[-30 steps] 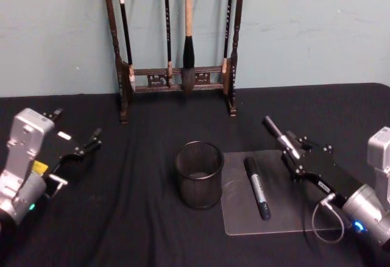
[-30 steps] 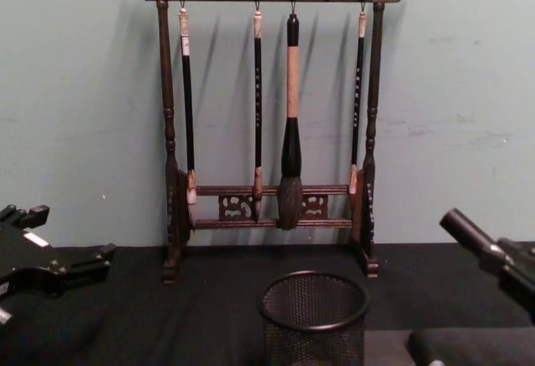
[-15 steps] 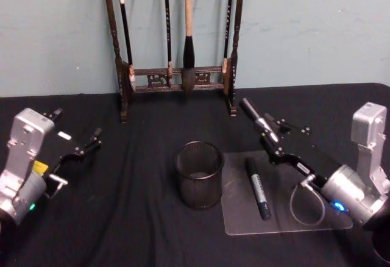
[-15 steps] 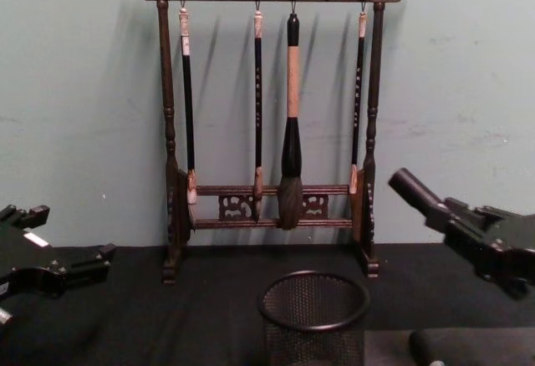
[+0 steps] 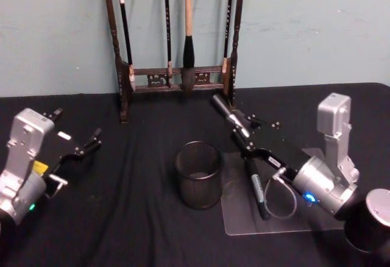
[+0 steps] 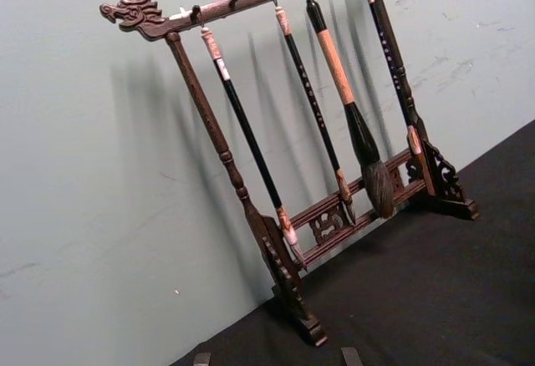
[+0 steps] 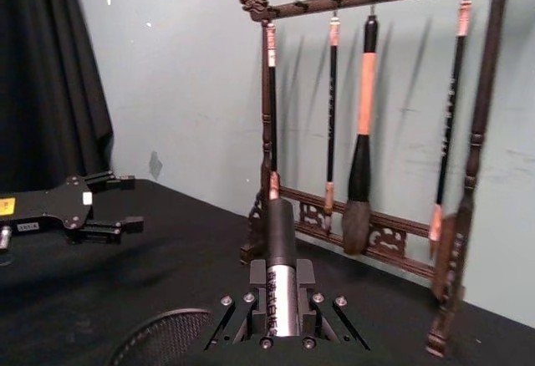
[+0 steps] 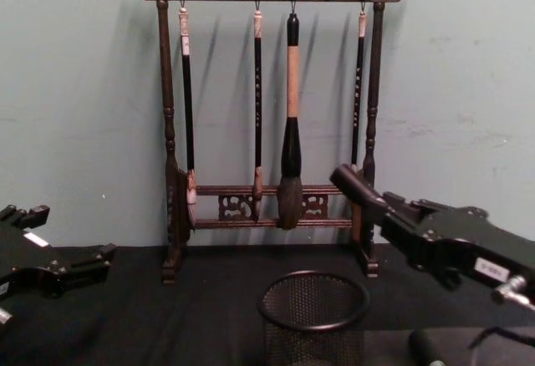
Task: Pick up the water-based marker from the table and place it into the pen holder.
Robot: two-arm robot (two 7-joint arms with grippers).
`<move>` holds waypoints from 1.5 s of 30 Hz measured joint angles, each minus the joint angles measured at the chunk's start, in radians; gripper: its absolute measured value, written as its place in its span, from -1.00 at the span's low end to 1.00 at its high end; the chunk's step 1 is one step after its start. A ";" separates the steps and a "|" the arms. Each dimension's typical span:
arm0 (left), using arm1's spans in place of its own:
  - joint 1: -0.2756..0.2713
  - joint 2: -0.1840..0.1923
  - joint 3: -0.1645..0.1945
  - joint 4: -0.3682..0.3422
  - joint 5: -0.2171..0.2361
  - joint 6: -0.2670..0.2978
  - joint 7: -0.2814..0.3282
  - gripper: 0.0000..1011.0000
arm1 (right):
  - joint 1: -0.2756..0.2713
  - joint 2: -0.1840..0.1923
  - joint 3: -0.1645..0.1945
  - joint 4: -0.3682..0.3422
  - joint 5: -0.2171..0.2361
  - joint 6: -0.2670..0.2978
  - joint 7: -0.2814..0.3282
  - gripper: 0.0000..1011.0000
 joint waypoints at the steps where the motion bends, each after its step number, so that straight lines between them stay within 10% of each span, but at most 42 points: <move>1: 0.000 0.000 0.000 0.000 0.000 0.000 0.000 1.00 | 0.005 -0.004 -0.005 0.004 -0.002 0.000 0.000 -0.58; 18: 0.000 0.000 0.000 0.000 0.000 0.000 0.000 1.00 | 0.109 -0.069 -0.103 0.093 -0.035 0.011 0.016 -0.58; 45: 0.000 0.000 0.000 0.000 0.000 0.000 0.000 1.00 | 0.190 -0.119 -0.156 0.194 -0.057 0.003 0.043 -0.58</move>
